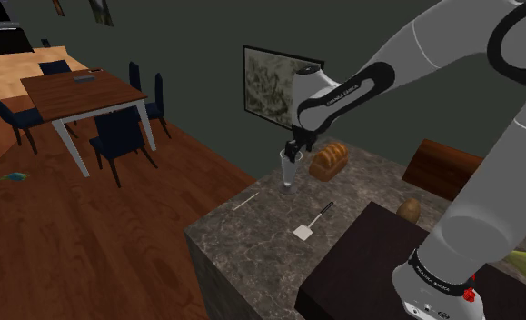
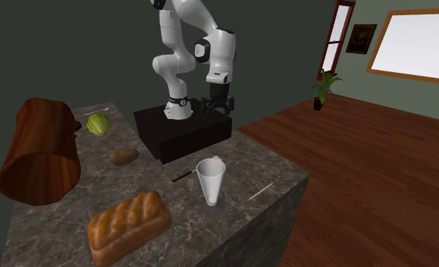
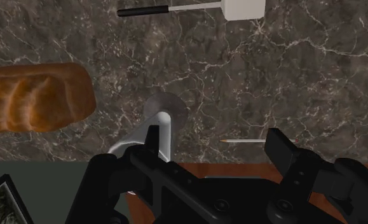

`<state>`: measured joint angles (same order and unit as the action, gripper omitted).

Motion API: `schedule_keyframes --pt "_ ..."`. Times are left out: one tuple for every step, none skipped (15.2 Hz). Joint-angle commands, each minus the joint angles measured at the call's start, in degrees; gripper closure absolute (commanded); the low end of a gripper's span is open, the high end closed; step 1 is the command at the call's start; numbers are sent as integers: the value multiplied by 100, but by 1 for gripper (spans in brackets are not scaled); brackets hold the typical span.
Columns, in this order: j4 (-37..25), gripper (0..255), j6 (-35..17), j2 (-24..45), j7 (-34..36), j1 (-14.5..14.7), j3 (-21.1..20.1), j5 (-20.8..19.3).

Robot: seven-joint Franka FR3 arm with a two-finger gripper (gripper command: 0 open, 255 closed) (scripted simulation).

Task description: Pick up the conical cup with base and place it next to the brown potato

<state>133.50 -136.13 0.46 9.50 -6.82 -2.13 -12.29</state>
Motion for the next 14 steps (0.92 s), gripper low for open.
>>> schedule_keyframes --pt "-263 0 -249 449 90 -32 35 -160" --pt "-406 0 -350 664 129 -44 59 -235" --pt "-557 0 -443 879 166 -53 86 -307" --pt "-715 0 -529 1093 201 -59 115 -375" --pt "-880 0 -607 1307 233 -62 146 -439" --pt "-1053 0 -679 1520 262 -64 177 -498" --pt "-1232 0 -743 1732 288 -64 209 -551" --pt "-1419 0 -800 1944 310 -65 241 -599" --pt "-1614 0 -851 2156 327 -63 273 -641" --pt "-1815 0 -894 2369 341 -63 304 -678" --pt "-2025 0 -931 2581 351 -64 333 -709" --pt "-2202 0 -956 2755 356 -64 357 -731" --pt "-2220 0 -1005 2820 363 -67 368 -741" --pt "-2239 0 -1053 2886 371 -71 378 -752"
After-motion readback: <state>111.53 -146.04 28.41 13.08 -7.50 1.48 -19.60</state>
